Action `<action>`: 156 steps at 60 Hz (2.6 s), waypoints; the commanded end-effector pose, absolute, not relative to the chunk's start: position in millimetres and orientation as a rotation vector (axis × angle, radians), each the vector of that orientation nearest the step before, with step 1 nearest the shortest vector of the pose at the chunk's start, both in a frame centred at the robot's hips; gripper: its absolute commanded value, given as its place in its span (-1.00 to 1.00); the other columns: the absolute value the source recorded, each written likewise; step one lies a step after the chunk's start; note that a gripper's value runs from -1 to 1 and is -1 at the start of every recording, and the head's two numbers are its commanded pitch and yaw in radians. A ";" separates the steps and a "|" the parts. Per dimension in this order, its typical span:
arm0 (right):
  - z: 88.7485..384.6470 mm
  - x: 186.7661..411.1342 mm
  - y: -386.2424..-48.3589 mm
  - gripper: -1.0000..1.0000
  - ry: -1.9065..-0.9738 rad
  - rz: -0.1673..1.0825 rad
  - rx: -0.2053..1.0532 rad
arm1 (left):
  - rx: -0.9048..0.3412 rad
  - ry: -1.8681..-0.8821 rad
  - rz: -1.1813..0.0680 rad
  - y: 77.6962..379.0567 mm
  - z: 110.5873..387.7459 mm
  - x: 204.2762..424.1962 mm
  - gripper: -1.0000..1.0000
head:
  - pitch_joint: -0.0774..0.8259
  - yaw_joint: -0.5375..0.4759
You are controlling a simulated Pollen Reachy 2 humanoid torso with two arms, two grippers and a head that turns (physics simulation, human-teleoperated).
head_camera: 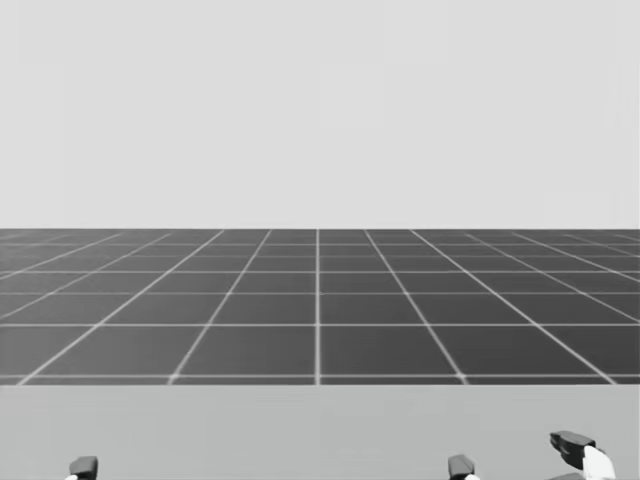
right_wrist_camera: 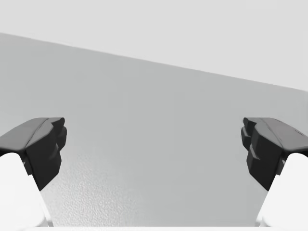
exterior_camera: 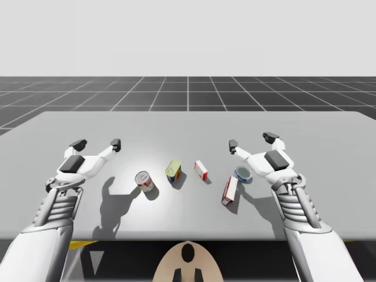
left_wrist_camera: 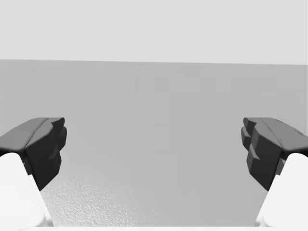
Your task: Pick up the gelatin box and lift it.
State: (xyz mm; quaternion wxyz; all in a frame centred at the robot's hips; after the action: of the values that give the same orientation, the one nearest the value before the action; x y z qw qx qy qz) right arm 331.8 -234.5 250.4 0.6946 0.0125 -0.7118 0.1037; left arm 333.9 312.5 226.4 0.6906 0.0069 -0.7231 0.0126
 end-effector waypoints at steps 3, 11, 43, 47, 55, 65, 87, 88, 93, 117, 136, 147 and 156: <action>250.2 329.6 -233.9 -1.00 -1.594 0.201 0.009 | 0.025 -1.617 0.024 312.2 225.8 334.3 -1.00 | -0.81 0.06; 253.9 328.5 -235.2 -1.00 -1.590 0.211 0.017 | 0.033 -1.623 0.027 312.0 225.5 334.4 -1.00 | -0.69 0.07; 253.6 329.4 -236.4 -1.00 -1.598 0.214 0.004 | 0.048 -1.629 0.001 311.3 225.3 335.5 -1.00 | 0.20 -0.03; 253.6 329.5 -236.2 -1.00 -1.597 0.214 0.004 | 0.049 -1.630 0.000 311.3 225.8 335.2 -1.00 | 0.29 -0.07; 253.1 329.5 -235.5 -1.00 -1.595 0.217 0.006 | 0.047 -1.633 -0.003 311.1 226.5 334.4 -1.00 | 0.43 -0.09; 252.7 329.9 -234.0 -1.00 -1.582 0.233 0.013 | 0.045 -1.633 -0.005 310.2 226.5 333.7 -1.00 | 0.53 -0.09; 266.3 312.0 -205.9 -1.00 -1.559 0.365 0.074 | 0.047 -1.630 -0.006 308.2 225.6 333.3 -1.00 | 0.56 -0.08; 270.1 307.3 -200.5 -1.00 -1.538 0.385 0.119 | 0.048 -1.629 -0.007 307.8 225.2 333.4 -1.00 | 0.56 -0.08; 276.5 299.0 -191.7 -1.00 -1.500 0.417 0.195 | 0.048 -1.628 -0.009 307.4 225.0 333.5 -1.00 | 0.56 -0.08; 254.4 300.2 -163.5 -1.00 -1.253 0.430 0.477 | 0.054 -1.617 -0.014 306.4 222.2 335.6 -1.00 | 0.54 -0.08; 205.2 322.4 -126.3 -1.00 -1.116 0.495 0.433 | 0.054 -1.612 -0.020 306.2 220.6 336.8 -1.00 | 0.55 -0.06; 192.9 334.4 -113.2 -1.00 -1.069 0.518 0.380 | 0.052 -1.610 -0.020 306.2 220.2 336.9 -1.00 | 0.56 -0.05; 187.5 343.3 -106.7 -1.00 -1.042 0.535 0.333 | 0.052 -1.609 -0.019 306.5 220.1 337.1 -1.00 | 0.57 -0.05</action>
State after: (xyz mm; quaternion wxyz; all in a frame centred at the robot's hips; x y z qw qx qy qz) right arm 337.0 -128.7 195.4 0.8142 0.1495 -0.5017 0.2511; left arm 336.9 306.3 220.3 0.6926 0.0233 -0.7209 -0.0085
